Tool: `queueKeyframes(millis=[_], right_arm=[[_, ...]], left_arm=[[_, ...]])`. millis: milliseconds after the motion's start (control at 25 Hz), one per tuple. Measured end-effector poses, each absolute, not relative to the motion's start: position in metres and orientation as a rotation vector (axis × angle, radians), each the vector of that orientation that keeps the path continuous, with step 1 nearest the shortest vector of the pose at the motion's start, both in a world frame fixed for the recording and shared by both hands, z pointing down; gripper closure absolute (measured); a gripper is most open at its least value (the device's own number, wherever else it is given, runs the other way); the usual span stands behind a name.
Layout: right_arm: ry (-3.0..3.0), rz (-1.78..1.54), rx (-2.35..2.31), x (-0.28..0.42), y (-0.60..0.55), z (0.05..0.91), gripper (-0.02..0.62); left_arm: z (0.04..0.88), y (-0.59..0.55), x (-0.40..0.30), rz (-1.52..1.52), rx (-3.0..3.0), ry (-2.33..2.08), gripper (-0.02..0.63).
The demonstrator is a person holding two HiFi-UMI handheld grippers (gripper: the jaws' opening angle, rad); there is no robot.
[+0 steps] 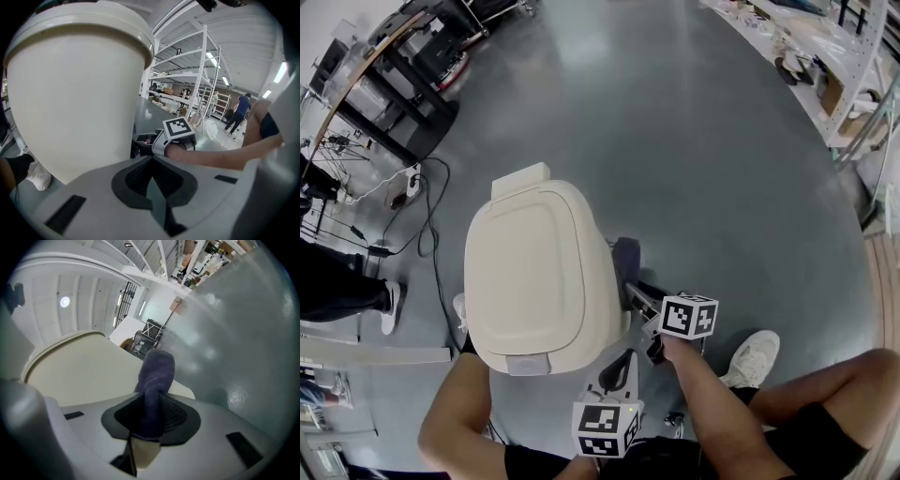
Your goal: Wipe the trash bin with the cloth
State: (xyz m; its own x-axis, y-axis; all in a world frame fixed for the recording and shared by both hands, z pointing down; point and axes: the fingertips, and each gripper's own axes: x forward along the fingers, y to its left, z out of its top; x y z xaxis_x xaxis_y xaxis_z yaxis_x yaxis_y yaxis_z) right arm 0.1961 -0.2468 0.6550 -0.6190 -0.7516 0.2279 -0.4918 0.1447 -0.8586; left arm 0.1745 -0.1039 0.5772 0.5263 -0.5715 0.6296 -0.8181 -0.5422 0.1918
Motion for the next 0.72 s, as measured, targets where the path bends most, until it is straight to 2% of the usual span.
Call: queueKeyframes(millis=[720], right_arm=[[2.216,-1.55,-1.359,0.198,-0.252,0.708,0.495]], left_arm=[[0.586,-0.108,0.177,0.724,2.289,-1.12,0.609]])
